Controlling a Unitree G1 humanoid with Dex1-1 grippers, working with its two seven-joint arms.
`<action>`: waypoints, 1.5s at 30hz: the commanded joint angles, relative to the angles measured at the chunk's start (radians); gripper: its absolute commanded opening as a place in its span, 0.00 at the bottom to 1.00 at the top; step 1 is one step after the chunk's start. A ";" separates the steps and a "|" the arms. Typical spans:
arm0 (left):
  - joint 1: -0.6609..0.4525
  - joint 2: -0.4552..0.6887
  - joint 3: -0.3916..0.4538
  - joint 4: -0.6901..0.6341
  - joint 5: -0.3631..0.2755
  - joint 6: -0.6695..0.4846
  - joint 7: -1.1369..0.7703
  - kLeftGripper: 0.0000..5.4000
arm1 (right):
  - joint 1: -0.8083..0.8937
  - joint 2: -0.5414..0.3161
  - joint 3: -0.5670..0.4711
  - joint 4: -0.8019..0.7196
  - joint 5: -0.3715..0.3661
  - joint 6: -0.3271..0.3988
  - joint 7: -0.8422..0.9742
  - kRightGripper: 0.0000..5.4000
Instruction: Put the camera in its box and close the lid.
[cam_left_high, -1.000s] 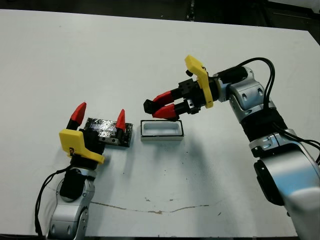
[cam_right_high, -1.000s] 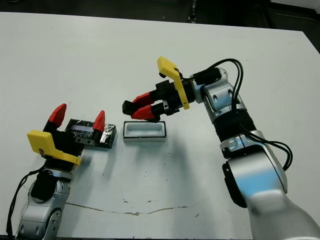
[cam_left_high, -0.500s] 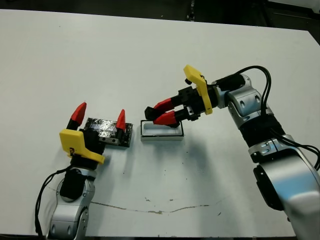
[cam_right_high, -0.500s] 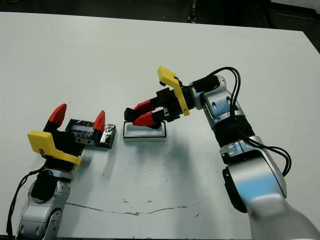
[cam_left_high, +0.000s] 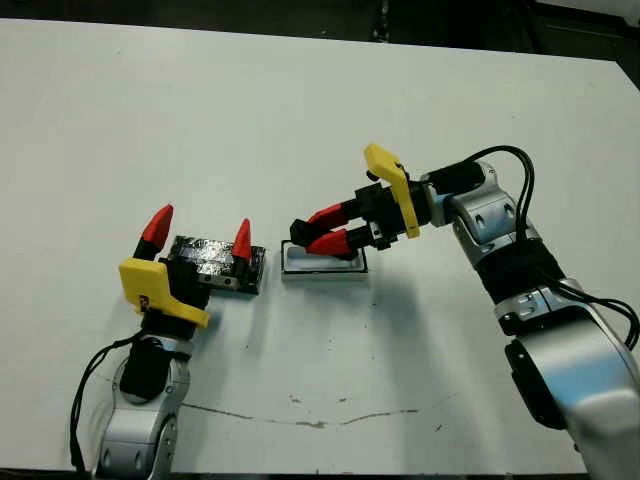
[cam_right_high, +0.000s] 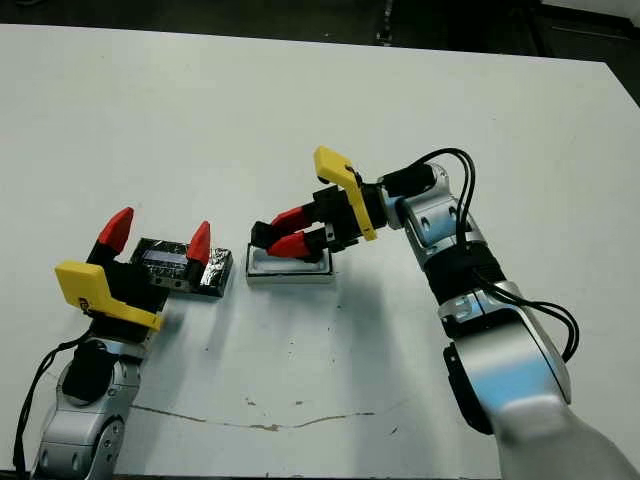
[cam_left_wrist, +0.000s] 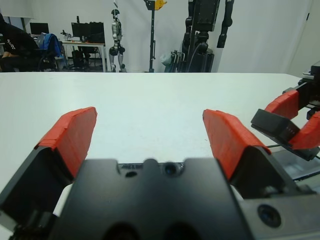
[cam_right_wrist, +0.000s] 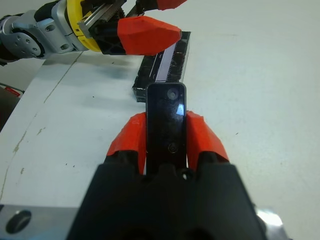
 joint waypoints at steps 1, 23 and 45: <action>0.013 -0.003 -0.002 -0.004 -0.003 0.016 0.004 1.00 | 0.019 -0.006 0.007 -0.012 -0.012 0.005 -0.011 0.31; 0.012 -0.001 -0.001 0.004 0.005 0.005 0.003 1.00 | 0.045 -0.005 0.035 -0.004 -0.020 -0.010 0.000 0.31; 0.017 -0.005 -0.003 0.006 0.007 0.001 0.005 1.00 | 0.060 -0.032 0.038 0.040 -0.064 -0.085 -0.033 0.31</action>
